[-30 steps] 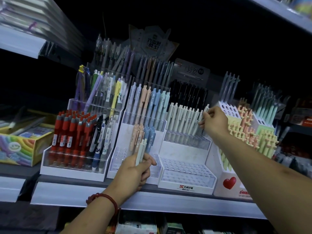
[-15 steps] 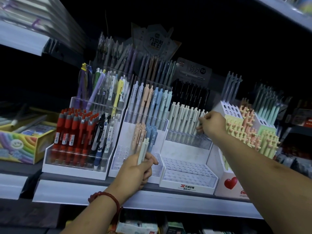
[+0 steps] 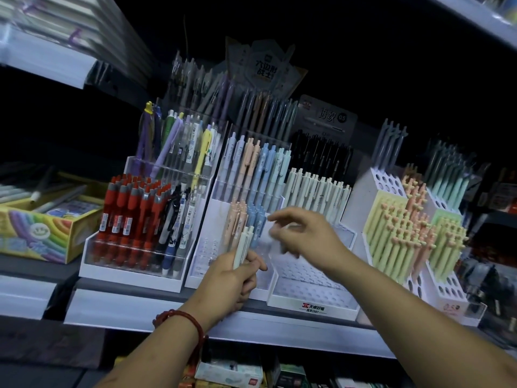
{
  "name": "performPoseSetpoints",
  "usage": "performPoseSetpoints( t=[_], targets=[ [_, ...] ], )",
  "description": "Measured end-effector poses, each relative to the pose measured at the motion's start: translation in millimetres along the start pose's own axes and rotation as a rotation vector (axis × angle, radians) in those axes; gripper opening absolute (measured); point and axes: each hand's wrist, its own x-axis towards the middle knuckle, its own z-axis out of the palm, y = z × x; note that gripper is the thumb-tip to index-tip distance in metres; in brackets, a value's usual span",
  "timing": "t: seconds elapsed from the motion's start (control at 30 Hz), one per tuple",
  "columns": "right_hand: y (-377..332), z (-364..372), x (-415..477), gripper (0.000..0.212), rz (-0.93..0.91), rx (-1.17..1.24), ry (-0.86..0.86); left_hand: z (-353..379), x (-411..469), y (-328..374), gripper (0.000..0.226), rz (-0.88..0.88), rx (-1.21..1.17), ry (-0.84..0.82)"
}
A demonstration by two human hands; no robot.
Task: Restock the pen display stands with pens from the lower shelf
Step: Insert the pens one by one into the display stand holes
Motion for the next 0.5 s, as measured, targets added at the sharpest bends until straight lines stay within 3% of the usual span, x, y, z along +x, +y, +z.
performPoseSetpoints(
  t=[0.1,0.23,0.3,0.37,0.5],
  targets=[
    [-6.6,18.0,-6.3,0.025,0.019,0.113,-0.181,0.1,-0.3,-0.8,0.017,0.008,0.005,0.008],
    [-4.7,29.6,-3.5,0.021,0.092,0.225,-0.196,0.1,-0.5,-1.4,0.014,0.010,-0.005,-0.010],
    [-7.6,28.1,-4.4,0.019,0.095,0.275,-0.174,-0.8,0.0,-1.1,0.023,0.002,-0.030,-0.029],
    [-13.1,18.1,-4.5,0.013,0.086,0.304,-0.076,-1.5,0.5,-1.1,0.017,0.009,-0.036,-0.057],
    [-24.4,-25.3,6.5,0.009,0.065,0.346,0.317,-3.6,1.2,-2.2,0.019,0.025,-0.009,-0.071]
  ],
)
